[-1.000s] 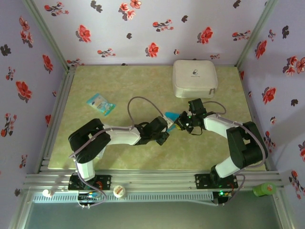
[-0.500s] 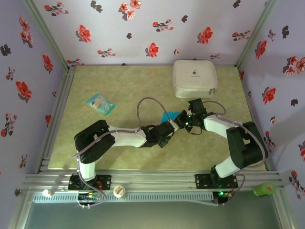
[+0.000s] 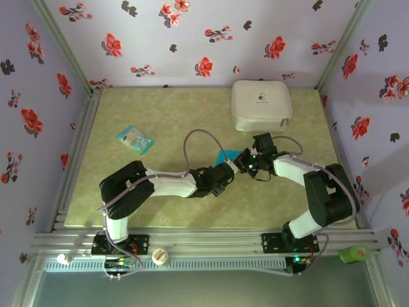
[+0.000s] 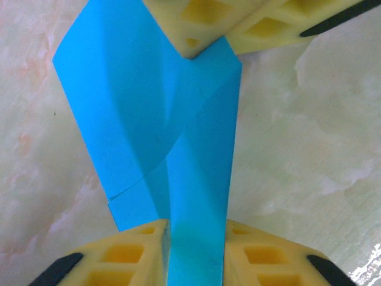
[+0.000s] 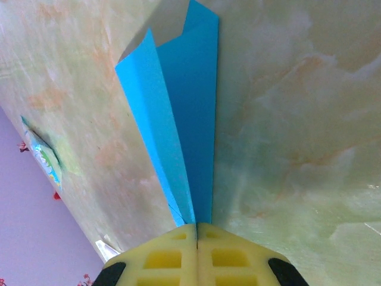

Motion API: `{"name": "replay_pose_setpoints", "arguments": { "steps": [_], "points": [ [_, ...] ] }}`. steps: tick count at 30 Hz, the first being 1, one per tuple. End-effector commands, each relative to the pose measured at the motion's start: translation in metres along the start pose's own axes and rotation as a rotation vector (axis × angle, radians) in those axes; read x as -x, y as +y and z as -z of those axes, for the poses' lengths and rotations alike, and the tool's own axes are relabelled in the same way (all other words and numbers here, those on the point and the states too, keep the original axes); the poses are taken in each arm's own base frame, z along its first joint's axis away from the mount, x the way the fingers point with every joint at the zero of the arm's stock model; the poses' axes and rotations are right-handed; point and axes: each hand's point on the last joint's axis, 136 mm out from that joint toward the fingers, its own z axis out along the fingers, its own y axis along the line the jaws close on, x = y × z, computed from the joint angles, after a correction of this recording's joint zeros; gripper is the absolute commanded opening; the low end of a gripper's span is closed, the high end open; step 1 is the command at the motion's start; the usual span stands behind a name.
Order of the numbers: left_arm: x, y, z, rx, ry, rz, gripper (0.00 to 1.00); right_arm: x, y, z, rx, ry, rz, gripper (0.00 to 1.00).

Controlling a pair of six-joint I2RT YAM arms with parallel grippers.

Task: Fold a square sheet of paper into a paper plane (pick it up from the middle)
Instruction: Fold the wing for the fifth time at the center of the table.

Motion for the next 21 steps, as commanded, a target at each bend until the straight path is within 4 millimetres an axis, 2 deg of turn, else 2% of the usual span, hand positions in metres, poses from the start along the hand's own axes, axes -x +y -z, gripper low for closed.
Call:
{"name": "replay_pose_setpoints", "arguments": {
  "steps": [1,8,11,14,18,21],
  "points": [
    [0.005,0.0,0.001,0.023,-0.008,-0.023,0.23,-0.004,0.001,0.003,0.016,0.008,-0.004,0.01],
    [0.006,0.001,0.002,0.026,-0.013,-0.008,0.11,-0.004,0.002,0.004,0.021,0.004,0.0,0.03],
    [0.007,0.001,0.003,0.026,-0.017,-0.001,0.07,-0.002,0.005,0.007,0.028,-0.011,0.011,0.1],
    [0.008,0.001,0.003,0.025,-0.021,0.026,0.04,0.001,0.009,0.013,0.035,-0.033,0.047,0.23],
    [0.009,-0.004,0.003,-0.019,-0.017,0.098,0.01,0.013,-0.003,0.032,-0.071,-0.138,0.122,0.34],
    [0.011,-0.008,0.003,-0.09,-0.019,0.188,0.0,0.025,-0.014,0.051,-0.146,-0.25,0.162,0.38]
  ]
}}
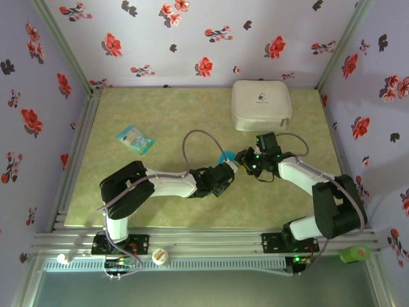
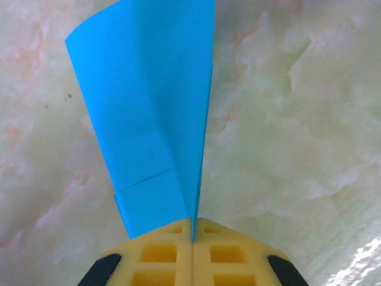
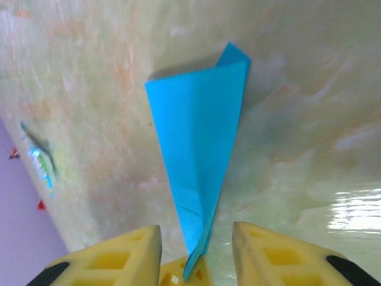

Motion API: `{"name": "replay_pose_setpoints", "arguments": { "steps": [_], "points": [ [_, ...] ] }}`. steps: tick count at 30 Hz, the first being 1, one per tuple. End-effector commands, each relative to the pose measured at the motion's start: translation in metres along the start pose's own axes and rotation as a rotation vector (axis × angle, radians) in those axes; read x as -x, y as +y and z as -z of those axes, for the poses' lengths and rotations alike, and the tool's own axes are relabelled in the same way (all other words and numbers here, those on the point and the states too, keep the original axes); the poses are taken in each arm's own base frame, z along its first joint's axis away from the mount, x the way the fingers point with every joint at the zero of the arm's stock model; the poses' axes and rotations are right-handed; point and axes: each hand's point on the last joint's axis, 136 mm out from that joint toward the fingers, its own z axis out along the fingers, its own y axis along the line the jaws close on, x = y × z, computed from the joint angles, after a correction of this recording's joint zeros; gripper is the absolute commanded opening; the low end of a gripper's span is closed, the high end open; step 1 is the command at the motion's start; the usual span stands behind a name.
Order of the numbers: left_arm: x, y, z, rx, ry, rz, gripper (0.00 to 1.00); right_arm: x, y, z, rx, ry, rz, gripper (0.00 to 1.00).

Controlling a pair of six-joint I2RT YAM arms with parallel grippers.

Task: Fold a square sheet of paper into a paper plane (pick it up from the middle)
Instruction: Fold the wing for the fifth time at the center of the table.

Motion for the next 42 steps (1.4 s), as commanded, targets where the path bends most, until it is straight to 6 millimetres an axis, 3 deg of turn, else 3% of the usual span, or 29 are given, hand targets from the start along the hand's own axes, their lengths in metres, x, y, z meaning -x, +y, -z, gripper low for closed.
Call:
{"name": "replay_pose_setpoints", "arguments": {
  "steps": [1,6,15,28,42],
  "points": [
    [0.012,-0.007,0.004,-0.095,-0.021,0.133,0.0,0.019,-0.02,0.022,-0.118,-0.148,0.08,0.39],
    [0.019,-0.013,0.006,-0.231,-0.018,0.281,0.0,0.021,-0.02,0.032,-0.074,-0.205,0.098,0.41],
    [0.024,-0.019,0.001,-0.421,-0.009,0.497,0.0,0.011,-0.007,0.026,0.019,-0.144,0.107,0.4],
    [0.025,-0.02,-0.008,-0.521,-0.007,0.63,0.0,-0.007,0.006,0.003,0.135,0.002,0.115,0.37],
    [0.019,-0.027,-0.022,-0.602,0.024,0.712,0.0,-0.009,-0.002,0.002,0.128,-0.011,0.139,0.31]
  ]
}}
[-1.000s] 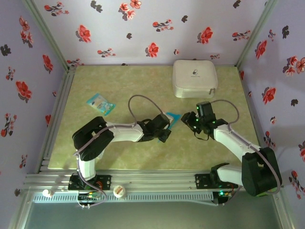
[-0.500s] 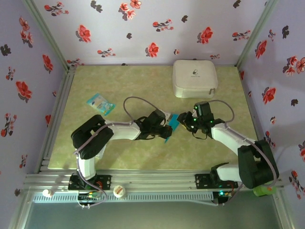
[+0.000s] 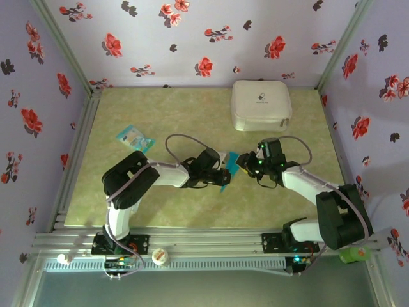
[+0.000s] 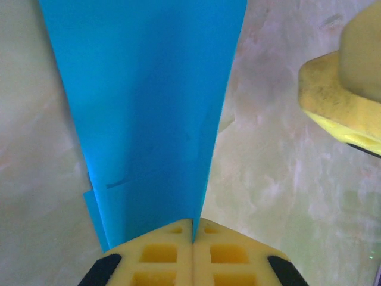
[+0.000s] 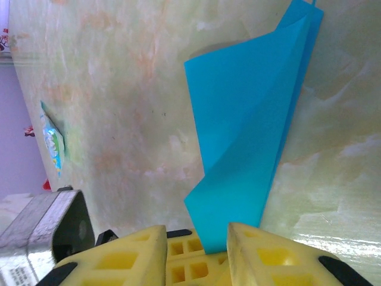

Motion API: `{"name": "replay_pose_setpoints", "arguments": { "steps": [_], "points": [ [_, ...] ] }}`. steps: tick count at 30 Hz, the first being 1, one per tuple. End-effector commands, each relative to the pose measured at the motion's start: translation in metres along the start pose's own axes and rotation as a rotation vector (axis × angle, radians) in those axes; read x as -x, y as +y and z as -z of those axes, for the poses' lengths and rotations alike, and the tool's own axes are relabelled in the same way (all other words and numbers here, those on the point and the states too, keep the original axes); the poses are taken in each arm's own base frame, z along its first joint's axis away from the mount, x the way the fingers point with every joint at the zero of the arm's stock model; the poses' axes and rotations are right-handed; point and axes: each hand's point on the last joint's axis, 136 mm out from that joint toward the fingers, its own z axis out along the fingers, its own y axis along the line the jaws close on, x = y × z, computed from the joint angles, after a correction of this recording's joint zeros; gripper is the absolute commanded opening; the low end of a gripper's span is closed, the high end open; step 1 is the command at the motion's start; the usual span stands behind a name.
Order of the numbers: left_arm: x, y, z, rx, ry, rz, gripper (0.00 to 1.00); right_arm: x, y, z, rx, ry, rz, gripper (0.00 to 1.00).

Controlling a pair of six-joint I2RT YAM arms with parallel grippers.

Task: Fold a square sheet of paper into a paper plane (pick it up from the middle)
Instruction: Fold the wing for the fifth time at the center of the table.

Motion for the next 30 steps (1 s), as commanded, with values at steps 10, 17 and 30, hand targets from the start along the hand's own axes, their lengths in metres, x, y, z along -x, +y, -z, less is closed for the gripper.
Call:
{"name": "replay_pose_setpoints", "arguments": {
  "steps": [10,17,30],
  "points": [
    [0.002,0.002,-0.005,-0.097,-0.001,0.1,0.0,-0.002,-0.007,-0.002,0.01,-0.006,0.04,0.27],
    [0.003,0.001,-0.007,-0.14,-0.019,0.153,0.0,0.003,-0.015,-0.003,-0.009,-0.054,0.059,0.21],
    [0.002,0.007,-0.006,-0.181,-0.06,0.24,0.0,-0.001,-0.002,-0.016,0.11,0.02,0.067,0.17]
  ]
}}
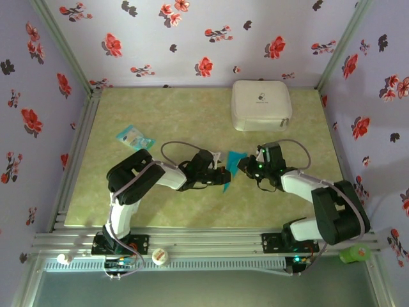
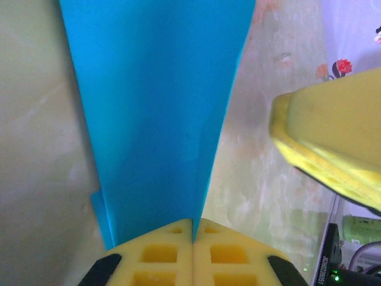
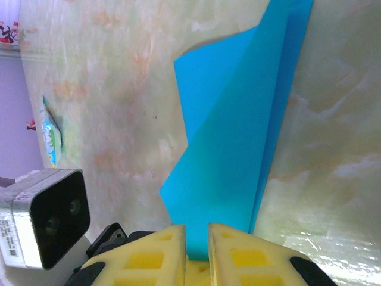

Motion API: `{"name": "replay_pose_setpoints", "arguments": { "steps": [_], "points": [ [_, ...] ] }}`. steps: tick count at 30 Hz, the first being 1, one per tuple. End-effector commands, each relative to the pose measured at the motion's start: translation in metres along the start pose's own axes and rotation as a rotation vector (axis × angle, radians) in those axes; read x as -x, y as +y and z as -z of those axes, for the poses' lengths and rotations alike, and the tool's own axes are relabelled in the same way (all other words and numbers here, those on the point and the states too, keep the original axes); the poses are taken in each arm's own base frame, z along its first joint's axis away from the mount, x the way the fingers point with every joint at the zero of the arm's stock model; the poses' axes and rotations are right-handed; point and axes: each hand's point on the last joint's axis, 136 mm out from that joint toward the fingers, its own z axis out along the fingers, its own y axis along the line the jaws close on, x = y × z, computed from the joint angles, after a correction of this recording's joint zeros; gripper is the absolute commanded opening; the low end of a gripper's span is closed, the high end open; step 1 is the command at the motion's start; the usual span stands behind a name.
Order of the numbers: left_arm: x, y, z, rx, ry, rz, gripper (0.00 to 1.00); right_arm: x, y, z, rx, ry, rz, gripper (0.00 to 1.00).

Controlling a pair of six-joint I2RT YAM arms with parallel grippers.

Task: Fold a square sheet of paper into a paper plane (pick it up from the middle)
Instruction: Fold the wing for the fifth time at the center of the table.

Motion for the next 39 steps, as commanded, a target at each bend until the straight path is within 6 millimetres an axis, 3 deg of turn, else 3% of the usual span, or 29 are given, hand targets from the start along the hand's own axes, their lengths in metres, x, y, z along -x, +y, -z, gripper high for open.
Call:
{"name": "replay_pose_setpoints", "arguments": {
  "steps": [1,14,22,39],
  "points": [
    [0.0,0.01,0.001,-0.015,-0.016,0.061,0.0,0.001,0.012,-0.006,0.071,0.036,0.006,0.17],
    [-0.002,0.019,0.005,-0.017,-0.031,0.13,0.0,0.014,0.015,-0.01,0.128,0.027,0.004,0.11],
    [-0.002,0.021,0.01,-0.032,-0.051,0.146,0.0,0.018,0.008,-0.016,0.139,0.037,-0.037,0.07],
    [-0.005,0.034,0.01,0.008,-0.042,0.198,0.0,0.016,0.028,-0.027,0.258,0.127,-0.025,0.06]
  ]
}}
